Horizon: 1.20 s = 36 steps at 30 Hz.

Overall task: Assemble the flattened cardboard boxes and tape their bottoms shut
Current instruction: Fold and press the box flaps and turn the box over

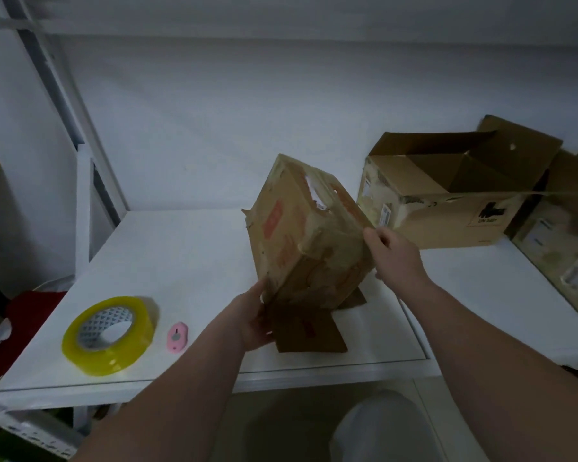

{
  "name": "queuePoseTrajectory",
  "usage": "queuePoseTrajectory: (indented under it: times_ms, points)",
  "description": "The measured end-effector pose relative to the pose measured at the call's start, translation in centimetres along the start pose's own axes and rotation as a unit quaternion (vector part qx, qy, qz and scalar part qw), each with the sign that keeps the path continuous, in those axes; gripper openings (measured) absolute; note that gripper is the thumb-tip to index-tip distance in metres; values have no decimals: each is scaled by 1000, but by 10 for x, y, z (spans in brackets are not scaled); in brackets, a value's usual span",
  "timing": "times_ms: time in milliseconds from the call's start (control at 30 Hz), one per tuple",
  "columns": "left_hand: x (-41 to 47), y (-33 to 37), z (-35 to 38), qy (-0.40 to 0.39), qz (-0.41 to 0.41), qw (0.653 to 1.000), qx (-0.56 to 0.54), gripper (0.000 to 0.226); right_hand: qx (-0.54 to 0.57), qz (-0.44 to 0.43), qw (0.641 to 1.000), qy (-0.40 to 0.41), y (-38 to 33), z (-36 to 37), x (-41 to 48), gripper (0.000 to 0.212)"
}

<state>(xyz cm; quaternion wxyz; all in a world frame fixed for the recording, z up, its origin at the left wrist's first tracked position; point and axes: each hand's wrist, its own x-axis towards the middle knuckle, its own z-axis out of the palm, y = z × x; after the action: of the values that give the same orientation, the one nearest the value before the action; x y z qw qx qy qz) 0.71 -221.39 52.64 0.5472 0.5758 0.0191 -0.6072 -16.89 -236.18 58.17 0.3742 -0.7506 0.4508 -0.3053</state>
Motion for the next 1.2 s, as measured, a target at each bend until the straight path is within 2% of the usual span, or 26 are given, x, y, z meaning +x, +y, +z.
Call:
queuePoseTrajectory:
  times_ms: [100, 200, 267, 367, 433, 533, 600, 633, 667, 700, 767, 833, 900, 933, 1000, 1100, 1133, 1200]
  points:
    - [6, 8, 8, -5, 4, 997, -77, 65, 124, 113, 986, 3, 3, 0, 1, 32]
    - [-4, 22, 13, 39, 54, 996, -66, 56, 225, 180, 958, -8, 6, 9, -5, 30]
    - [-15, 33, 14, 51, 94, 992, -61, 52, 246, 207, 946, -34, 5, 14, -11, 21]
    - [-37, 52, 11, 28, 206, 977, -37, 40, 270, 234, 928, -104, -2, 16, -19, 20]
    - [-50, 65, 10, 49, 330, 943, 2, 30, 285, 255, 911, -151, -11, 18, -27, 27]
    - [-77, 82, 17, 145, 485, 857, 99, 30, 268, 277, 908, -163, -20, 22, -37, 34]
    - [-84, 81, 20, 169, 546, 783, 246, 25, 304, 298, 902, -75, -22, 21, -40, 30]
    - [-87, 76, 20, 176, 563, 733, 338, 24, 297, 293, 909, -6, -21, 19, -41, 35]
    - [-88, 69, 19, 174, 582, 672, 423, 23, 244, 265, 931, 61, -19, 15, -42, 46]
    - [-88, 62, 17, 155, 611, 602, 491, 22, 157, 213, 958, 112, -19, 11, -46, 59]
    - [-84, 49, 13, 91, 671, 463, 572, 21, -24, 33, 986, 160, -19, 2, -56, 89]
    - [-87, 38, 16, 50, 686, 353, 634, 26, -170, -131, 968, 130, -21, -5, -63, 111]
    - [-90, 31, 20, 22, 701, 245, 669, 39, -283, -209, 932, 84, -22, -13, -68, 117]
    - [-92, 29, 22, 5, 701, 207, 682, 46, -313, -228, 919, 77, -22, -18, -70, 116]
    - [-94, 29, 23, -30, 685, 170, 707, 58, -337, -246, 904, 91, -24, -29, -75, 100]
    - [-93, 33, 27, -40, 619, 152, 770, 60, -378, -263, 881, 106, -24, -44, -85, 67]
    - [-90, 33, 30, -45, 595, 151, 788, 54, -387, -276, 871, 123, -22, -49, -89, 58]
    - [-80, 31, 41, -62, 562, 177, 806, 47, -397, -309, 851, 151, -14, -60, -96, 39]
